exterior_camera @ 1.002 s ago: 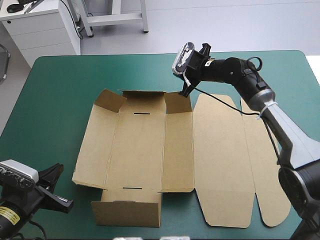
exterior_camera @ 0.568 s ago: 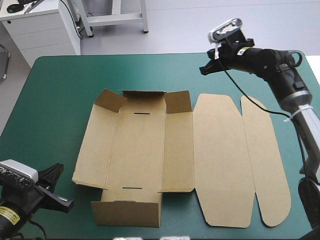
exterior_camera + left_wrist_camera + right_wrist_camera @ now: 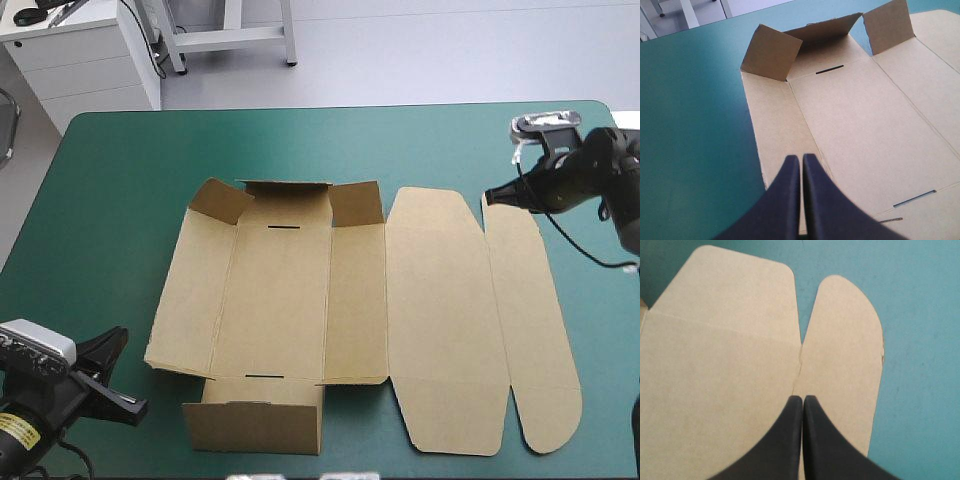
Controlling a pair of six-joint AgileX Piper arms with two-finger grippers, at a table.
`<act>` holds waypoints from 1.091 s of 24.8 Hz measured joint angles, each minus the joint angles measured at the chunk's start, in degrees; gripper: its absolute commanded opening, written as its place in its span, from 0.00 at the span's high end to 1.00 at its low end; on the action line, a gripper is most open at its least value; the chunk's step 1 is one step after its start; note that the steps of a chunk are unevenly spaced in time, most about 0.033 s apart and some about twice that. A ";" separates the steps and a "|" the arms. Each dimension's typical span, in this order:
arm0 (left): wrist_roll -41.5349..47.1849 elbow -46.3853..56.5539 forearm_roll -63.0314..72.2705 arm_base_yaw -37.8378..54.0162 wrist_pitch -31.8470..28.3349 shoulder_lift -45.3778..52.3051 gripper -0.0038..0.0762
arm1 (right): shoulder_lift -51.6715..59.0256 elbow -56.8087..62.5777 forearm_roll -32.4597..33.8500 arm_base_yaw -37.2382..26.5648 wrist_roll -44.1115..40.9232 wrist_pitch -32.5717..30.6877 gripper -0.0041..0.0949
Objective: Fold the box
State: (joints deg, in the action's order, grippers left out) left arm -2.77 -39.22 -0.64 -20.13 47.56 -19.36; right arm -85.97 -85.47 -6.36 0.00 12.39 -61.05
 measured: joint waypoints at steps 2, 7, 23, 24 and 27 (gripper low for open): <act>0.05 0.00 0.00 0.00 0.00 0.00 0.96 | 7.74 10.65 -0.21 -0.51 -0.42 4.34 0.97; 1.69 0.00 0.00 0.00 0.00 0.00 0.96 | 23.86 24.58 -2.53 -0.51 -0.47 5.72 0.97; 2.77 -14.34 -0.85 0.00 5.53 -19.74 0.96 | 49.60 32.23 -2.83 -0.51 -0.47 -3.46 0.97; 2.31 -17.06 -0.85 0.00 6.75 -22.51 0.95 | 50.16 32.52 -2.83 -0.51 -0.47 -3.75 0.97; 0.13 -23.33 -0.85 0.00 10.01 -29.27 0.95 | 51.45 33.18 -2.83 -0.51 -0.47 -4.54 0.97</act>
State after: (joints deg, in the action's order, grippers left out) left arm -2.64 -62.55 -1.49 -20.13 57.57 -48.64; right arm -34.52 -52.29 -9.19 -0.51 11.92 -65.59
